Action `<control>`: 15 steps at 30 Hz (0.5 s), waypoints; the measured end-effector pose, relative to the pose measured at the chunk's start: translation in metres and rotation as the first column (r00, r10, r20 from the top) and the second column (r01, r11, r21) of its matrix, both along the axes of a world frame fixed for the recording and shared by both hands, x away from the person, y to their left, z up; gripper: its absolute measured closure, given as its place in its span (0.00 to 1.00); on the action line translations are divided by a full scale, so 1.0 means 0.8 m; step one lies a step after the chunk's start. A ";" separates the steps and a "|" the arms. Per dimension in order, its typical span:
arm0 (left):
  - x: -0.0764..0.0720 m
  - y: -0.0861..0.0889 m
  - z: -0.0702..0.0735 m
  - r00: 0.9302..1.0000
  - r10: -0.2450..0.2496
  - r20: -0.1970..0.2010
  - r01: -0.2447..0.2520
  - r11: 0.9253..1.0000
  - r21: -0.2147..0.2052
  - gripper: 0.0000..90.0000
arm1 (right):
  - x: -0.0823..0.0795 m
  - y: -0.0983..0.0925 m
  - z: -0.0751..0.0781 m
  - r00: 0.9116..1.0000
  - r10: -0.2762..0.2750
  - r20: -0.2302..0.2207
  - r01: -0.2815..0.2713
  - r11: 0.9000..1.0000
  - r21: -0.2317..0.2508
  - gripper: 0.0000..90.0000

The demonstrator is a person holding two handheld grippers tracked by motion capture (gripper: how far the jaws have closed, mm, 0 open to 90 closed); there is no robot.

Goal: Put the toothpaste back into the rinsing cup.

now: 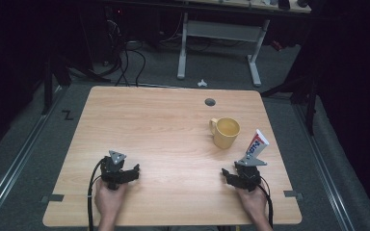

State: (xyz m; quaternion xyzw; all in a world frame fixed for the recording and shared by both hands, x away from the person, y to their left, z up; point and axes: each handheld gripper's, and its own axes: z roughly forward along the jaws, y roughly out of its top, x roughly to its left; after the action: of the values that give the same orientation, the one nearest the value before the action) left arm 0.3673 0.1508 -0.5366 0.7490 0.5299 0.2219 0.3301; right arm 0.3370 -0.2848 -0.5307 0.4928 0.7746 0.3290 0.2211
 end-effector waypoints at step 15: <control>0.000 0.000 0.000 1.000 0.003 -0.001 -0.003 1.000 -0.004 0.18 | 0.000 0.000 0.000 1.000 -0.001 0.000 0.001 1.000 -0.001 0.41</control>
State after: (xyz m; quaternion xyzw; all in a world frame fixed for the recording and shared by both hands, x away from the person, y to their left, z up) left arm 0.3673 0.1509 -0.5366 0.7478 0.5314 0.2211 0.3310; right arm 0.3372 -0.2847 -0.5307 0.4932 0.7744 0.3288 0.2215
